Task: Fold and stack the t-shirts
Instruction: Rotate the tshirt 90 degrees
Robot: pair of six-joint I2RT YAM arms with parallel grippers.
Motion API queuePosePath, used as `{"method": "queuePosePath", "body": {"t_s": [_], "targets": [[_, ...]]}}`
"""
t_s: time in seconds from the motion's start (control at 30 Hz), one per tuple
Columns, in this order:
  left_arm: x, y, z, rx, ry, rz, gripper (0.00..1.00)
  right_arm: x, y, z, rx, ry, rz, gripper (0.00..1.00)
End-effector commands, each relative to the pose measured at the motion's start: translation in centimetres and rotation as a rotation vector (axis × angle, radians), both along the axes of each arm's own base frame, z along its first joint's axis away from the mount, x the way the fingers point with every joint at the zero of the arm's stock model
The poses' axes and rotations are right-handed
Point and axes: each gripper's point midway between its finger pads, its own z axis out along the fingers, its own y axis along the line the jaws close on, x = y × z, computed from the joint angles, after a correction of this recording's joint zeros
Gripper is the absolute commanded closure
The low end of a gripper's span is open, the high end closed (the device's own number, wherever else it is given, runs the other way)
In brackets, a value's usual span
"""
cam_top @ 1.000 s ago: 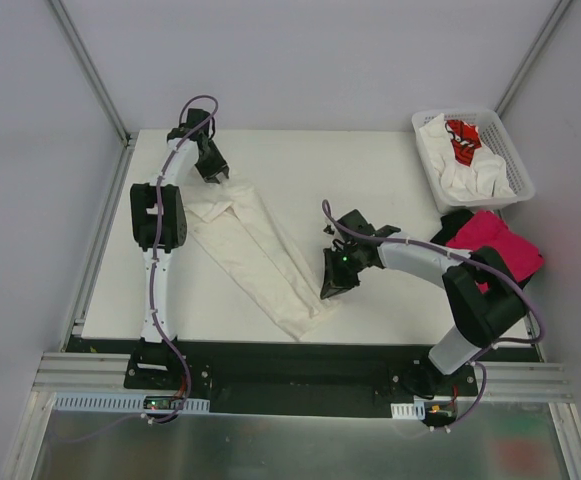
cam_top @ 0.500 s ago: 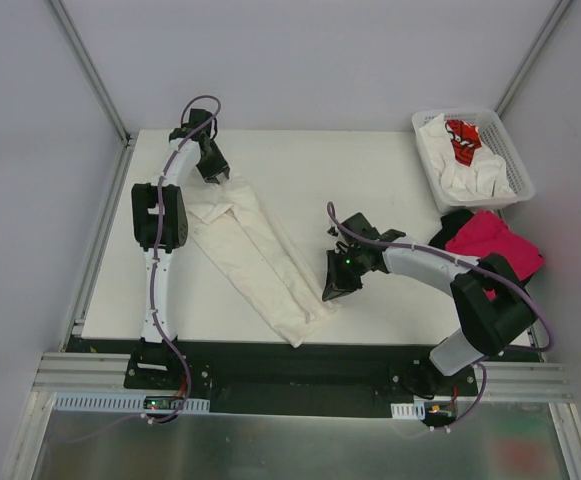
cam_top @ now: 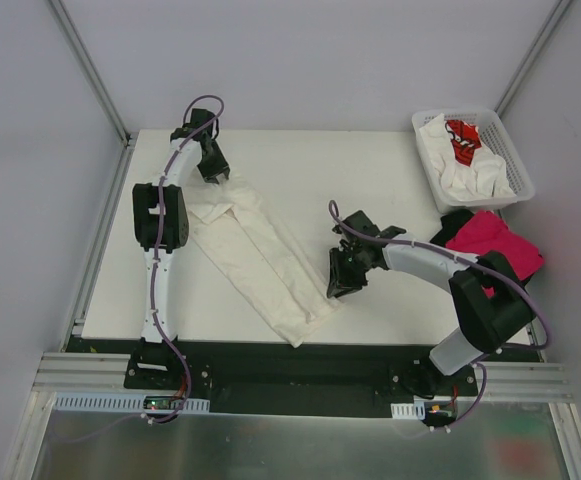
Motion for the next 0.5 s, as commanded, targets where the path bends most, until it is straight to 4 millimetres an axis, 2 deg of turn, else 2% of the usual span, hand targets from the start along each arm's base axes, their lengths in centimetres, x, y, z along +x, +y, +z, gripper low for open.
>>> {"method": "queuePosePath", "body": {"t_s": [0.0,0.03,0.07,0.13,0.17,0.23,0.27,0.3,0.33,0.37,0.4,0.43,0.47], "targets": [[0.3,-0.4,6.5,0.039,-0.112,-0.036,0.65,2.5,-2.4,-0.1,-0.113,-0.053,-0.054,0.71],[0.1,-0.1,6.8,0.062,-0.115,-0.029,0.64,3.1,-2.5,0.1,-0.111,-0.069,-0.058,0.70],[0.0,-0.2,8.2,0.067,-0.140,-0.035,0.64,3.8,-2.9,0.3,-0.108,-0.078,-0.077,0.70],[-0.5,-0.4,9.6,0.081,-0.159,-0.049,0.61,5.1,-3.2,0.8,-0.105,-0.108,-0.092,0.70],[-0.8,-0.5,11.6,0.080,-0.193,-0.053,0.59,5.9,-3.7,1.1,-0.104,-0.115,-0.116,0.70],[-2.1,-0.8,12.5,0.073,-0.185,-0.048,0.56,7.1,-4.0,1.6,-0.091,-0.139,-0.141,0.70],[-3.0,-1.0,14.9,0.061,-0.219,-0.045,0.56,8.1,-4.2,2.2,-0.078,-0.163,-0.154,0.71],[-4.2,-1.1,14.4,0.060,-0.193,-0.044,0.55,8.8,-4.3,2.6,-0.079,-0.186,-0.160,0.70],[-5.1,-2.0,15.0,0.056,-0.198,-0.053,0.55,9.4,-4.5,3.0,-0.083,-0.203,-0.169,0.70],[-6.1,-2.1,17.2,0.069,-0.235,-0.048,0.55,10.5,-4.4,4.1,-0.073,-0.234,-0.168,0.70],[-7.3,-2.4,16.6,0.085,-0.215,-0.055,0.55,11.0,-4.3,4.6,-0.063,-0.242,-0.171,0.70],[-8.2,-3.6,17.0,0.095,-0.221,-0.080,0.54,11.3,-4.3,5.0,-0.060,-0.247,-0.170,0.70],[-9.1,-3.8,18.2,0.097,-0.242,-0.085,0.54,12.1,-3.9,5.9,-0.037,-0.265,-0.163,0.70]]}}
